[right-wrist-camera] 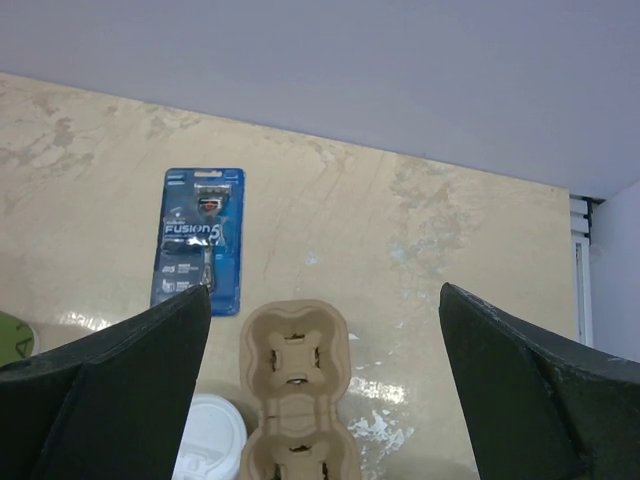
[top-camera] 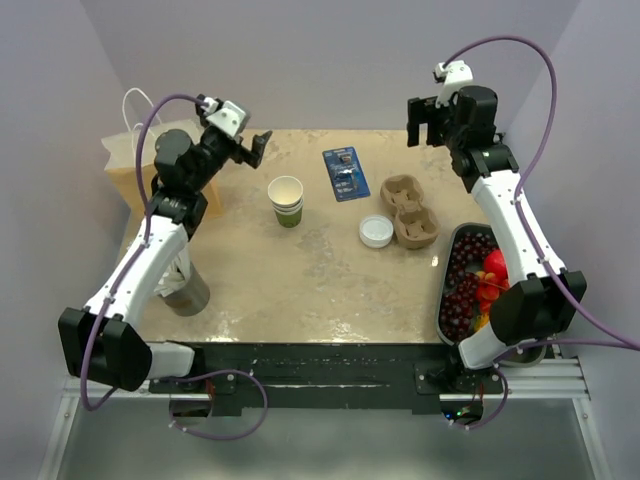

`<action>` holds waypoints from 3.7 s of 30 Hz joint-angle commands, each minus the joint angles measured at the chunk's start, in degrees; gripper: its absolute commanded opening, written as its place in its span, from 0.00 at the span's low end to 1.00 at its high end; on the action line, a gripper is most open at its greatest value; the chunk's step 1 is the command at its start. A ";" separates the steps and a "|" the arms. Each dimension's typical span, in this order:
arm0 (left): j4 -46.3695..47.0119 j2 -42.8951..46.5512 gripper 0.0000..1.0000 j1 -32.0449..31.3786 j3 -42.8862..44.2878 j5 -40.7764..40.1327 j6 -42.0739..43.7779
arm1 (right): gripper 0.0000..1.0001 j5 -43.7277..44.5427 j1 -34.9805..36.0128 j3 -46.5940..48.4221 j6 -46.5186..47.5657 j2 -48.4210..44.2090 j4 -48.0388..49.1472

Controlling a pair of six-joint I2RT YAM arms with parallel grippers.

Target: Pack the takeout coffee

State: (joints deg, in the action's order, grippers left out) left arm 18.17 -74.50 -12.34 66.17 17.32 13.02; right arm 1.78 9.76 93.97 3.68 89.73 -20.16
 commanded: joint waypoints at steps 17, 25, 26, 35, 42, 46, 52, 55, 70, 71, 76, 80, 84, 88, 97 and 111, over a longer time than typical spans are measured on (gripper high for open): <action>-27.76 -13.91 0.66 -2.16 16.53 -1.48 -17.15 | 0.90 -26.39 8.78 2.70 12.76 3.16 -4.88; -34.53 -21.83 0.56 -2.08 23.92 -1.24 -14.33 | 0.78 -24.90 15.02 3.84 1.09 7.46 -1.55; -34.26 -21.65 0.56 -2.08 23.57 -1.24 -14.51 | 0.76 -24.55 15.72 4.89 -0.68 8.34 -0.07; -40.59 -20.69 0.59 2.13 28.92 2.71 -16.62 | 0.58 -17.44 20.90 14.55 -13.88 19.24 1.80; -38.83 -17.61 0.62 6.10 26.56 2.81 -17.59 | 0.56 -12.33 23.90 16.59 -14.93 23.64 0.04; -39.18 -17.35 0.63 6.19 24.80 3.24 -16.88 | 0.54 -10.13 25.22 17.21 -14.50 25.40 -0.23; -39.18 -16.64 0.64 6.10 23.48 3.95 -17.23 | 0.53 -8.90 26.10 16.94 -13.09 27.86 0.39; -38.83 -15.94 0.65 6.19 22.60 3.86 -17.06 | 0.49 -8.55 26.27 17.47 -12.91 28.65 0.39; -38.48 -14.45 0.68 6.19 20.66 2.02 -15.83 | 0.42 -8.99 26.80 17.91 -12.47 31.12 0.12; -38.48 -14.45 0.68 6.19 20.75 2.10 -15.83 | 0.41 -8.99 26.80 18.00 -12.47 31.20 0.12; -38.30 -14.18 0.68 6.19 20.31 2.10 -15.92 | 0.37 -8.55 27.07 18.17 -12.38 31.73 0.12; -38.13 -14.01 0.68 6.19 19.79 2.10 -16.00 | 0.36 -8.29 27.15 18.35 -12.38 31.99 0.04; -37.95 -13.83 0.69 6.19 19.70 2.10 -16.09 | 0.35 -8.02 27.24 18.35 -12.12 32.17 -0.05; -37.86 -13.66 0.69 6.19 19.35 2.02 -16.09 | 0.34 -7.85 27.24 18.35 -11.86 32.26 -0.23; -37.77 -13.92 0.70 6.19 18.82 2.19 -16.18 | 0.15 -6.88 27.42 19.14 -11.94 32.26 -0.31; -37.95 -15.59 0.70 6.19 19.17 3.60 -16.97 | 0.00 -8.98 27.24 21.87 -13.53 30.94 -1.46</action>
State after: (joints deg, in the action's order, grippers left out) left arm -21.06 -90.63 -6.07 85.36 19.88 -2.98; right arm -5.72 36.82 112.90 -8.88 121.89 -22.13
